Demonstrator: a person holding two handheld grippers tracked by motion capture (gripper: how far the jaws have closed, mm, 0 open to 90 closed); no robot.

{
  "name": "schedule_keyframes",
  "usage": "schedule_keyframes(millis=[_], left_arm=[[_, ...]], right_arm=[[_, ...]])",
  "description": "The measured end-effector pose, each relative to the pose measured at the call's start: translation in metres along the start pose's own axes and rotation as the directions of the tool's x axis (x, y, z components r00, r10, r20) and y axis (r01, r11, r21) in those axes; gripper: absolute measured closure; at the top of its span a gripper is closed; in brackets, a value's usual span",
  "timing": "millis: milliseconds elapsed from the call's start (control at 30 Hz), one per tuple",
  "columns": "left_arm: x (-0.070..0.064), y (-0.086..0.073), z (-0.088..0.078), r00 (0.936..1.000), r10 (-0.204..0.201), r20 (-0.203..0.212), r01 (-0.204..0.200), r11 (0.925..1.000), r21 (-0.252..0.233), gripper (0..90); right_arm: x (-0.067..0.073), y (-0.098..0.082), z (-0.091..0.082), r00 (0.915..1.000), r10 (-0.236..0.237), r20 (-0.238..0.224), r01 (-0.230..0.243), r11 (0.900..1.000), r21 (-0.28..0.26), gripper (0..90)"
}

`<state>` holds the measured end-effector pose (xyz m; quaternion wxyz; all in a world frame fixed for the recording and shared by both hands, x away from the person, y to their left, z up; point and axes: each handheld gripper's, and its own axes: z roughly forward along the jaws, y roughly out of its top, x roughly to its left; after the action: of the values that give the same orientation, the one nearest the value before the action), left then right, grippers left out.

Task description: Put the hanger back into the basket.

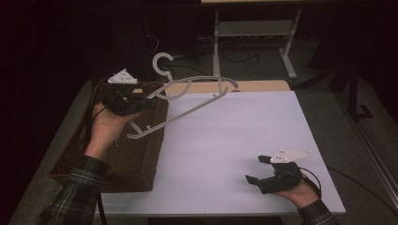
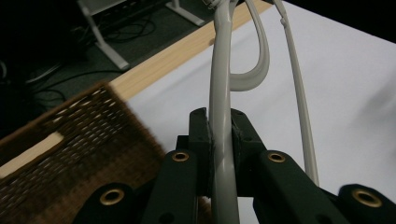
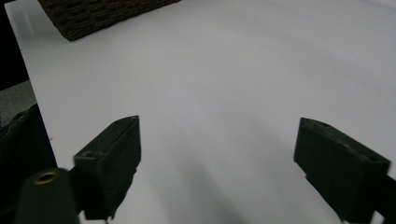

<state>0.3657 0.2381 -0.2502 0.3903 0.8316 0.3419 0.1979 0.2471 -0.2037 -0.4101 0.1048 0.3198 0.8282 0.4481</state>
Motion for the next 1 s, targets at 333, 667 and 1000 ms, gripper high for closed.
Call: schedule_keyframes(millis=[333, 667, 1000], left_arm=[[0.036, -0.029, -0.04, 0.9939, -0.064, -0.09, 0.063, 0.9979, -0.011, 81.9], [0.065, -0.061, -0.069, 0.9782, -0.129, -0.163, 0.127, 0.9917, -0.018, 81.9], [0.089, -0.099, -0.098, 0.9579, -0.203, -0.203, 0.196, 0.9791, -0.053, 81.9]], right_arm=[[-0.008, -0.006, -0.009, 0.9947, 0.027, 0.099, -0.026, 1.0, -0.005, 2.1], [-0.015, -0.01, -0.017, 0.9883, 0.054, 0.142, -0.049, 0.998, -0.043, 1.6], [-0.017, -0.012, -0.016, 0.9869, 0.061, 0.149, -0.056, 0.998, -0.037, 1.7]])
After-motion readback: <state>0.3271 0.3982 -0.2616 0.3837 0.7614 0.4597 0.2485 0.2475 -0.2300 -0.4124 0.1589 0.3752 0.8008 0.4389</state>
